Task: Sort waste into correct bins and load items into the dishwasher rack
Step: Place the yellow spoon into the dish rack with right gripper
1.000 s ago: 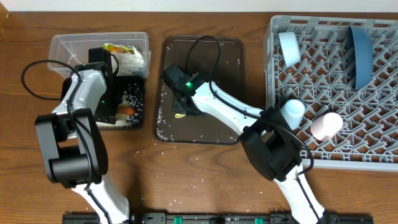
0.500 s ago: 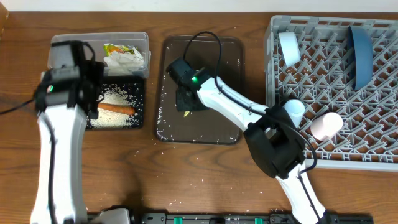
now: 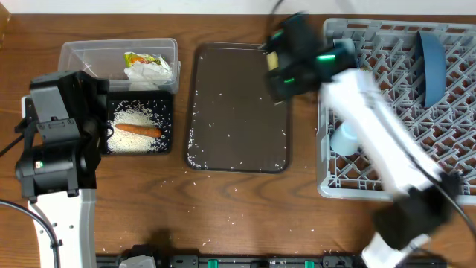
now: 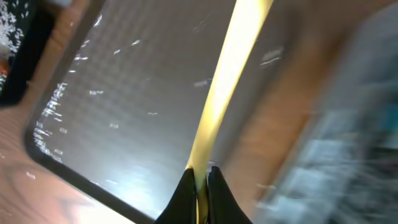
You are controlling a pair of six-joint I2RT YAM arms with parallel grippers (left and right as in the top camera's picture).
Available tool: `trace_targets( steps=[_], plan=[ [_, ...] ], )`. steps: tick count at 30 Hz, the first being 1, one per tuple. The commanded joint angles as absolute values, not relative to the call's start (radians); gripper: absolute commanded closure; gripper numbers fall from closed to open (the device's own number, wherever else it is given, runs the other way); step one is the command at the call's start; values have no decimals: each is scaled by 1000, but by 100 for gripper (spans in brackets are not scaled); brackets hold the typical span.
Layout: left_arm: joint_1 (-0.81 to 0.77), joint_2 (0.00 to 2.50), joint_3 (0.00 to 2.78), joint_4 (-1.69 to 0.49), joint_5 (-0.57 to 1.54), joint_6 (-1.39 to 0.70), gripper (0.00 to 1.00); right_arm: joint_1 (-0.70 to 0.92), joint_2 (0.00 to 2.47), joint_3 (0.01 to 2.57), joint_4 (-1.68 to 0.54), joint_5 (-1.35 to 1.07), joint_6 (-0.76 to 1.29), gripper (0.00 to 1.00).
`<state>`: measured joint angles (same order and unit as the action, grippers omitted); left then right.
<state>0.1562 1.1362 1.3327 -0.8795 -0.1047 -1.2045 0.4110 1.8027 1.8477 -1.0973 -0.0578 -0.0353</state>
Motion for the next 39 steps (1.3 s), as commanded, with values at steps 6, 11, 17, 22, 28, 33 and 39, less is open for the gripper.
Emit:
trace_targets(
  steps=[6, 11, 17, 22, 28, 33, 39],
  plan=[
    [160, 1141, 1334, -883, -113, -1208, 1, 115, 1749, 1847, -1149, -54, -524, 99],
    [160, 1141, 1334, -883, -113, -1208, 1, -35, 1802, 1832, -1160, -139, -717, 99],
    [160, 1141, 1334, -882, -113, -1208, 1, -155, 1880, 1830, -1160, -242, -719, 99],
    [160, 1141, 1334, -883, -113, -1208, 1, -183, 1965, 1829, -1162, -271, -720, 99],
    [160, 1141, 1334, -883, -113, -1208, 1, -183, 2060, 1829, -1154, -270, -719, 91],
    [160, 1141, 1334, -882, -113, -1208, 1, -184, 2095, 1829, -1142, -269, -655, 59],
    [160, 1141, 1334, -883, -113, -1208, 1, -184, 2075, 1834, -1108, -271, -576, 1]
  ],
)
